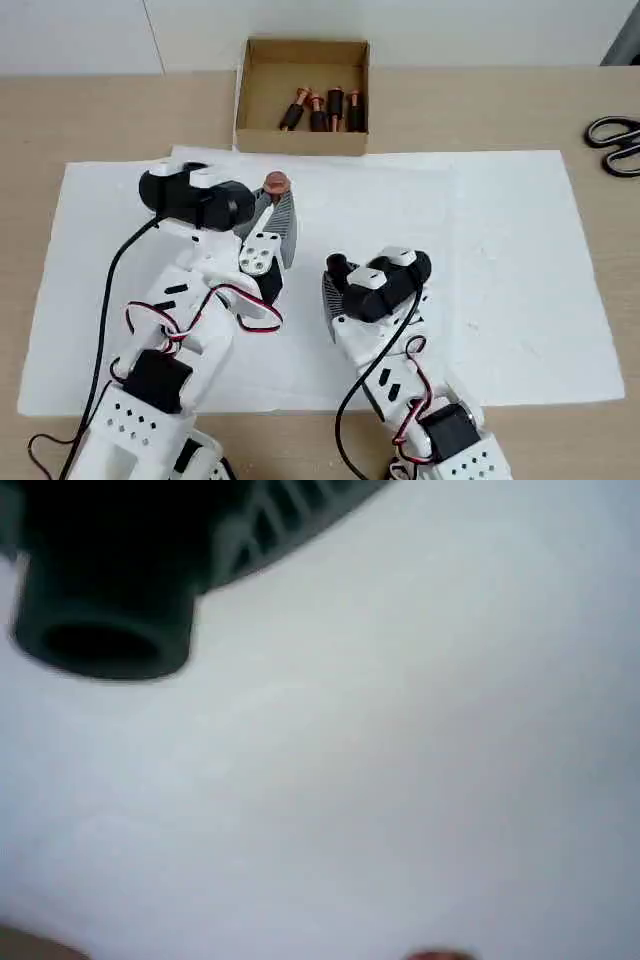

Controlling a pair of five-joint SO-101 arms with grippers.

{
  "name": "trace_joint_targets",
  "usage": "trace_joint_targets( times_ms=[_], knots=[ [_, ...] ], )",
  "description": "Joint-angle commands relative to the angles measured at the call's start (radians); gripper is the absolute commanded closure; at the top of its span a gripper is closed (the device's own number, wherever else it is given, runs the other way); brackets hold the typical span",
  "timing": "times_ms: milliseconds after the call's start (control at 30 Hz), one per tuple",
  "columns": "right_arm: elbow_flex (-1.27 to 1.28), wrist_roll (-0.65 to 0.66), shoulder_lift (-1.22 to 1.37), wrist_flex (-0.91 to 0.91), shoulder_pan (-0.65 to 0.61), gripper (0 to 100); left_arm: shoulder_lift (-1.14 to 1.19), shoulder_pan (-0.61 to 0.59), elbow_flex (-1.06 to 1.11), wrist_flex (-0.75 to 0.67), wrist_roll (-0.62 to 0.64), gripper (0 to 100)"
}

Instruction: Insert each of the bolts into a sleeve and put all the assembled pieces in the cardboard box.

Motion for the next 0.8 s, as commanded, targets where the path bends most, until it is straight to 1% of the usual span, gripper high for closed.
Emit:
trace_joint_targets(
  times_ms=[0, 200, 333, 433, 767],
  knots=[
    [0.003, -0.009, -0.022, -0.007, -0.033, 99.5, -0.017, 0.025, -0.004, -0.038, 0.002, 99],
    [0.008, -0.012, -0.022, -0.053, -0.044, 99.5, -0.014, 0.049, 0.013, -0.04, 0.02, 99],
    [0.008, -0.089, -0.022, -0.054, -0.058, 99.5, -0.015, 0.057, 0.039, -0.041, 0.094, 99],
    [0.008, -0.114, -0.022, -0.054, -0.058, 99.5, -0.02, 0.072, 0.045, -0.06, 0.098, 99],
    [0.008, -0.109, -0.019, -0.056, -0.099, 99.5, -0.014, 0.075, 0.045, -0.074, 0.098, 99]
  ],
)
